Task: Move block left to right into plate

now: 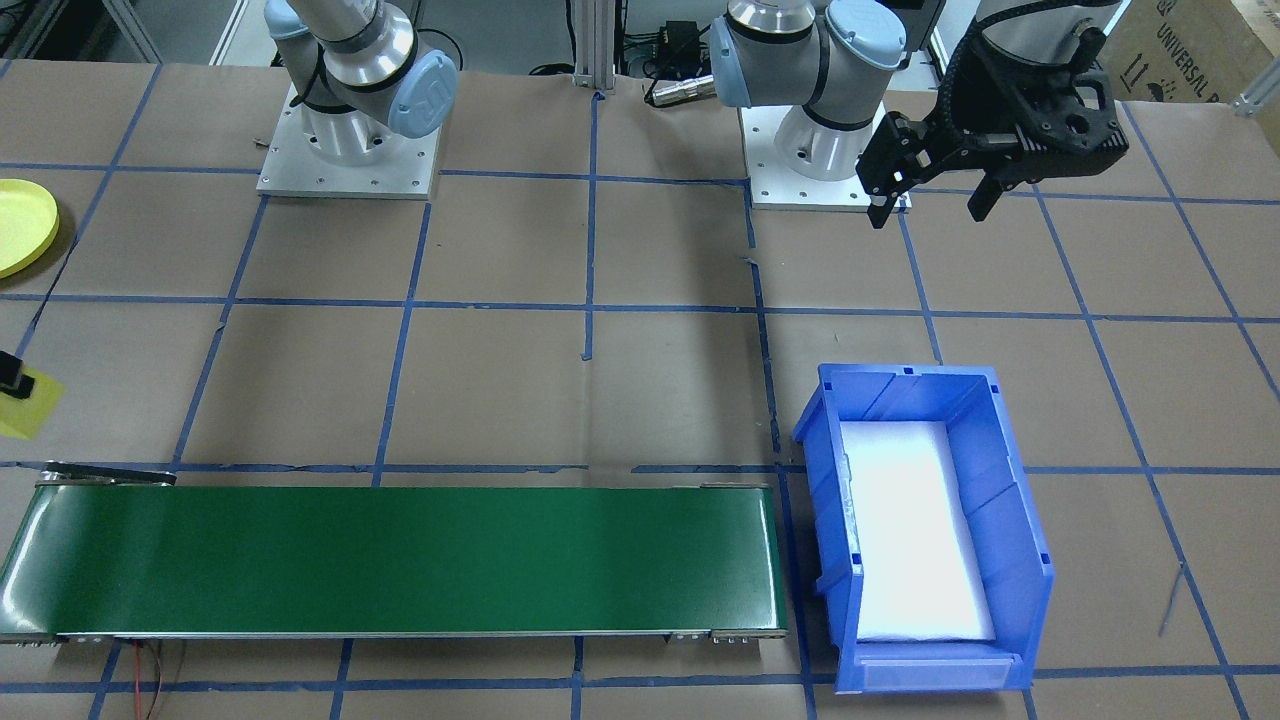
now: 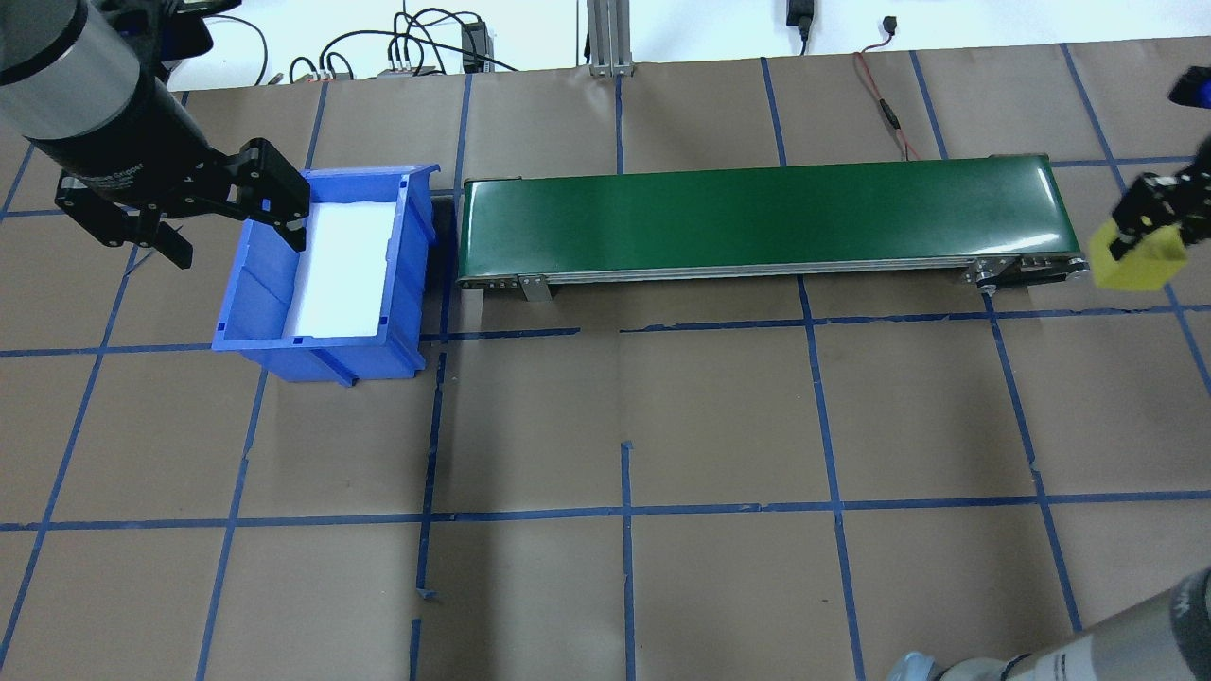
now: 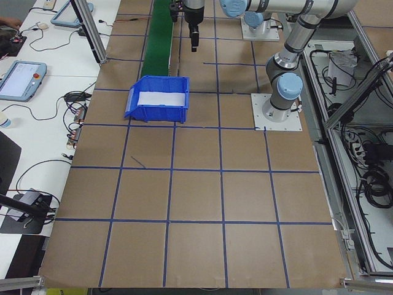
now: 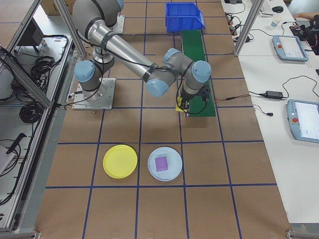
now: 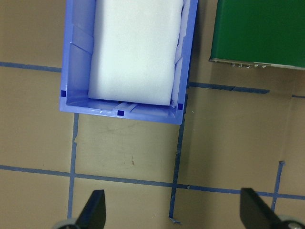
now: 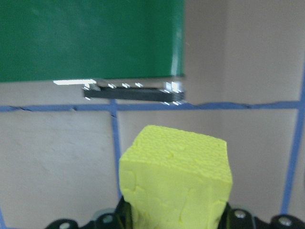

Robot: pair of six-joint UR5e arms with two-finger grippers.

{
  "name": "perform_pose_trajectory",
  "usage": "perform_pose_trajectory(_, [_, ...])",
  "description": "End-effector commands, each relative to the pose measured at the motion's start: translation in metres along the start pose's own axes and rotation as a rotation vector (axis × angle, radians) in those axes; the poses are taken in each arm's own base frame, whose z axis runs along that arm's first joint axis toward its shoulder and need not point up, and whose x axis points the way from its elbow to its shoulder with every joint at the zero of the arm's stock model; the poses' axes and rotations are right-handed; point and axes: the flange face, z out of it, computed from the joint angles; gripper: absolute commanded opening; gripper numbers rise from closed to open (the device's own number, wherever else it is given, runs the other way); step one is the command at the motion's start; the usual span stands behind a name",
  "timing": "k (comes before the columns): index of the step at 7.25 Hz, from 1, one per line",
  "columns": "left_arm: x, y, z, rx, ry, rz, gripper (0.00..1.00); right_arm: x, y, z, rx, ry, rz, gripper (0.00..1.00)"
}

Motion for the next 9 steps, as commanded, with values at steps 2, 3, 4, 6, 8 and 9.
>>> perform_pose_trajectory(2, [0.0, 0.0, 0.0, 0.0, 0.0, 0.0, 1.0, 0.188, 0.189, 0.011, -0.046, -0.032, -0.045, 0.43])
perform_pose_trajectory(3, [0.0, 0.0, 0.0, 0.0, 0.0, 0.0, 1.0, 0.218, 0.232, 0.034, -0.021, -0.028, -0.055, 0.43])
perform_pose_trajectory(4, [0.0, 0.0, 0.0, 0.0, 0.0, 0.0, 1.0, 0.24, 0.271, 0.054, 0.006, 0.019, -0.106, 0.46])
perform_pose_trajectory(6, [0.0, 0.0, 0.0, 0.0, 0.0, 0.0, 1.0, 0.244, 0.3, 0.089, 0.007, -0.04, -0.072, 0.52])
perform_pose_trajectory(8, [0.0, 0.0, 0.001, -0.002, 0.0, 0.0, 1.0, 0.244, 0.299, 0.094, 0.018, -0.049, -0.077, 0.81])
perform_pose_trajectory(9, [0.0, 0.0, 0.001, -0.002, 0.0, 0.0, 1.0, 0.244, 0.3, 0.093, 0.011, -0.043, -0.074, 1.0])
